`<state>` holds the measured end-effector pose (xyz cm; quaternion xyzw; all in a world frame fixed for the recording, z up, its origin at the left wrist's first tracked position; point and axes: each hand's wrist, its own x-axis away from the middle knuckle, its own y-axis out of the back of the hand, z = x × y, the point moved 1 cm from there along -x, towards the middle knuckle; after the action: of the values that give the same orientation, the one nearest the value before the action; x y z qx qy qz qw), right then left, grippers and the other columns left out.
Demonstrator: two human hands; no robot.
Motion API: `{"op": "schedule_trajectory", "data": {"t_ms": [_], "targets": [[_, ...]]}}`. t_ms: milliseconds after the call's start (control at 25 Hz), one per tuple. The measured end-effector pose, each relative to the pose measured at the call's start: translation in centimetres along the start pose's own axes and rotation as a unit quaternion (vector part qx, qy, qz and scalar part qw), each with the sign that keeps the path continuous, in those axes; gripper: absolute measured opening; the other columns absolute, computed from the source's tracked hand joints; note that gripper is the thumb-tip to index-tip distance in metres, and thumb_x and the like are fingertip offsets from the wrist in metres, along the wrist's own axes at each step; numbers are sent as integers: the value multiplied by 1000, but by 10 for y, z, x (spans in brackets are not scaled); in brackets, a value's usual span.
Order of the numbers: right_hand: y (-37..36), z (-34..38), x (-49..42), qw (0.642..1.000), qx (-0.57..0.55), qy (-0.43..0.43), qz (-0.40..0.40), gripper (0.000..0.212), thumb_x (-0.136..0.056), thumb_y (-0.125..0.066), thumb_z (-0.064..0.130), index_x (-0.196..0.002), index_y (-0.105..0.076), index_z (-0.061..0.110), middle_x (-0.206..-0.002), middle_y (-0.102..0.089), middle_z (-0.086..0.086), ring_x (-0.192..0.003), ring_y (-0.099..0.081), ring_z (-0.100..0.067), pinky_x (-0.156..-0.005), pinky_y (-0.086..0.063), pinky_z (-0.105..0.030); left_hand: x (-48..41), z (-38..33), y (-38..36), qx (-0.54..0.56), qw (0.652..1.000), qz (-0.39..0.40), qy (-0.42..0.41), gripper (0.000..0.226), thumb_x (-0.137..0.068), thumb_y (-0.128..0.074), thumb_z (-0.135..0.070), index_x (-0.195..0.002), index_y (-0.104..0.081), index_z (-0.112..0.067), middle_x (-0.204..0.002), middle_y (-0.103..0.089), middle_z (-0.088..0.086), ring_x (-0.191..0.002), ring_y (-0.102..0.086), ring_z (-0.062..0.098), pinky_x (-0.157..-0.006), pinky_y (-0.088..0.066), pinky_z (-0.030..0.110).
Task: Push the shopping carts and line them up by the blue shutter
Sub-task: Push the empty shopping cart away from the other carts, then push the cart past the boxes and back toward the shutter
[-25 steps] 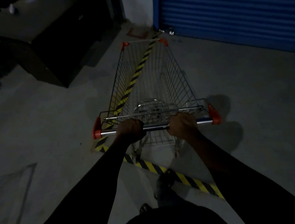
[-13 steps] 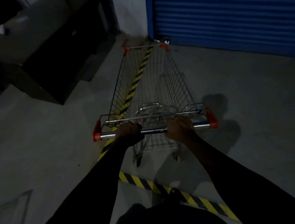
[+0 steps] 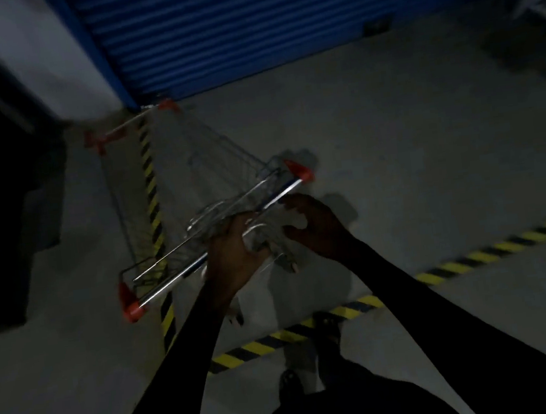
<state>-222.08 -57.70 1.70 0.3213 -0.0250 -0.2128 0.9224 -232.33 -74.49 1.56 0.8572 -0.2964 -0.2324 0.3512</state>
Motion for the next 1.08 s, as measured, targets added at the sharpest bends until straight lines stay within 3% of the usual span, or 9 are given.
{"op": "schedule_trajectory", "data": {"t_ms": [80, 280, 400, 520, 600, 720, 840, 1080], "targets": [[41, -9, 53, 993, -67, -84, -57, 49, -87, -71, 22, -132, -53, 15, -124, -59, -6, -106, -56, -17, -87, -42, -17, -2, -41, -30, 70, 994, 60, -53, 70, -66, -62, -45, -128, -52, -16, -126, -60, 5, -114, -57, 21, -95, -46, 35], [150, -46, 209, 948, -91, -197, -231, 47, -94, -62, 26, -138, -45, 24, -129, -53, 2, -107, -51, -11, -87, -43, -27, 33, -191, -125, 101, 949, 251, -162, 75, -71, -57, -49, -141, -35, -29, -144, -43, -1, -129, -41, 18, -104, -37, 36], [211, -75, 313, 908, -72, -243, -335, 45, -94, -61, 26, -137, -47, 24, -128, -54, 2, -107, -52, -12, -86, -43, -27, 69, -290, -188, 100, 915, 313, -234, 78, -69, -55, -52, -142, -33, -34, -143, -43, -7, -128, -40, 16, -101, -38, 35], [279, -111, 436, 863, -46, -282, -416, 47, -91, -63, 23, -135, -49, 20, -129, -56, -1, -109, -52, -11, -89, -42, -27, 134, -401, -267, 94, 875, 360, -311, 78, -75, -66, -40, -144, -32, -29, -143, -44, -2, -129, -40, 20, -101, -39, 36], [325, -139, 517, 842, -13, -304, -446, 49, -90, -64, 22, -136, -49, 16, -131, -55, -3, -113, -52, -13, -91, -41, -25, 185, -472, -324, 93, 846, 390, -351, 81, -73, -62, -47, -145, -30, -28, -144, -43, -1, -130, -40, 22, -102, -40, 40], [394, -181, 650, 801, 42, -344, -488, 53, -87, -61, 34, -136, -47, 21, -131, -55, -5, -118, -51, -17, -97, -45, -37, 274, -587, -410, 98, 799, 444, -393, 87, -69, -51, -60, -146, -24, -33, -146, -39, -4, -131, -38, 20, -103, -39, 44], [461, -215, 760, 761, 100, -410, -493, 55, -87, -59, 38, -138, -43, 25, -134, -51, -6, -121, -47, -24, -97, -44, -45, 351, -698, -478, 88, 763, 458, -448, 86, -76, -62, -50, -148, -19, -33, -146, -38, 0, -130, -37, 24, -100, -41, 43], [613, -320, 949, 632, 245, -538, -501, 65, -84, -55, 48, -142, -39, 23, -141, -44, -8, -126, -38, -33, -94, -38, -46, 452, -917, -636, 35, 693, 427, -580, 95, -79, -64, -49, -151, -6, -27, -154, -24, 4, -136, -25, 27, -103, -33, 44]]}}
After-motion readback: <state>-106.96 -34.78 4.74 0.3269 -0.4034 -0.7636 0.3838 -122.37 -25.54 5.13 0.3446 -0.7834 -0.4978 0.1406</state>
